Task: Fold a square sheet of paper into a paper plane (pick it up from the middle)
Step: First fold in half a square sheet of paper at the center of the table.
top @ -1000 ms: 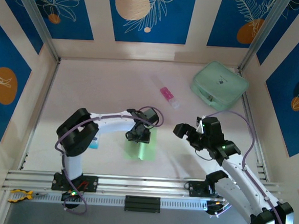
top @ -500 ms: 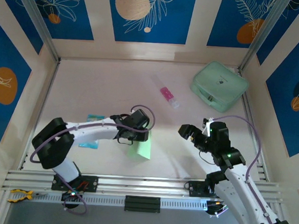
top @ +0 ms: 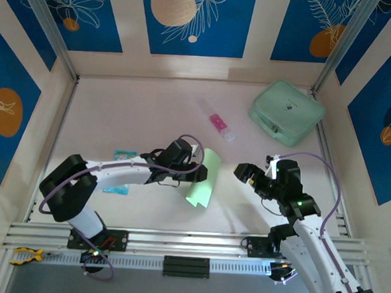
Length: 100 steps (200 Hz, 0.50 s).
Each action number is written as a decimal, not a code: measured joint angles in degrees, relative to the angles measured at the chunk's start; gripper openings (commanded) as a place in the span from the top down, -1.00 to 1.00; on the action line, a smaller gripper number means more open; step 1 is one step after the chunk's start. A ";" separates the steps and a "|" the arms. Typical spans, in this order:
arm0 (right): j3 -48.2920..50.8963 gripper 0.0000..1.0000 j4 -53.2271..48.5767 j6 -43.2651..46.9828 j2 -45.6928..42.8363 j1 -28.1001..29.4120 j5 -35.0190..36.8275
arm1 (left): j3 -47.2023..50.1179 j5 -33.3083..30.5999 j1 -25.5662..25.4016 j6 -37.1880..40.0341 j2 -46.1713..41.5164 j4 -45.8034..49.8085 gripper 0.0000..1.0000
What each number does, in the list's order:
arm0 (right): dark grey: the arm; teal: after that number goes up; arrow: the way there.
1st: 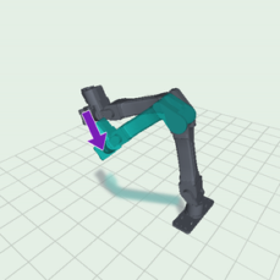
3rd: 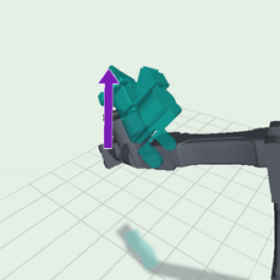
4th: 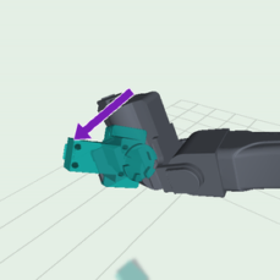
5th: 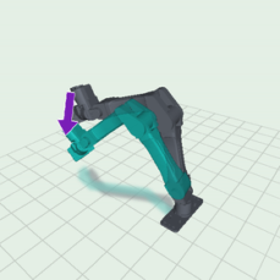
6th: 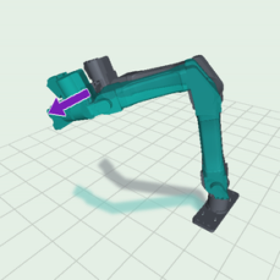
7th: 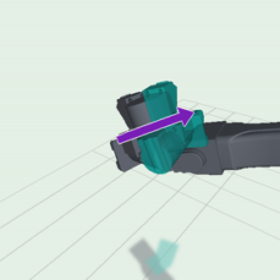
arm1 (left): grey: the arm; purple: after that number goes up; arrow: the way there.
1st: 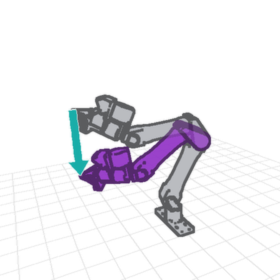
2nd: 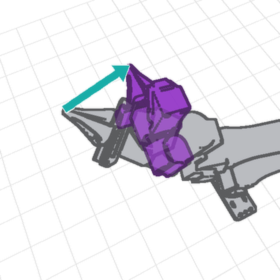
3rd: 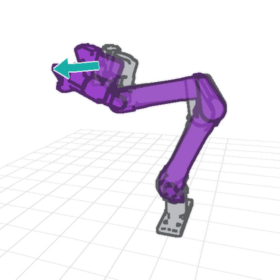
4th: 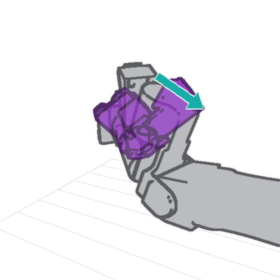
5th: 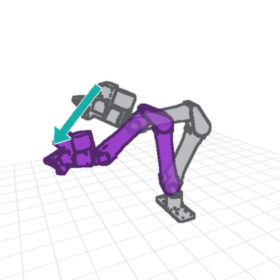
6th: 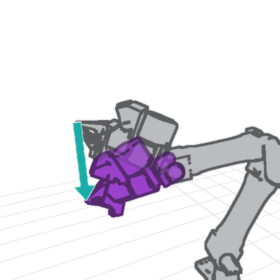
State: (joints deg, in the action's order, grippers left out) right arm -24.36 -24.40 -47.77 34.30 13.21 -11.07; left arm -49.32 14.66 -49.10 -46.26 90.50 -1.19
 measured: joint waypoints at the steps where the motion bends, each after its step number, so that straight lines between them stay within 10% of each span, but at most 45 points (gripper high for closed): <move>1: 0.02 -0.98 0.02 -0.02 0.02 -0.02 -0.11 | 0.04 0.11 0.04 -0.07 0.04 -0.17 0.10; 100: 0.20 -0.98 1.20 1.70 7.82 -0.98 -7.48 | 1.53 10.23 2.38 -6.10 6.32 -11.41 0.10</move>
State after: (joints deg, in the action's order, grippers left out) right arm -24.16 -23.20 -46.06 42.13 12.23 -18.55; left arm -47.79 24.88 -46.72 -52.36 96.82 -12.60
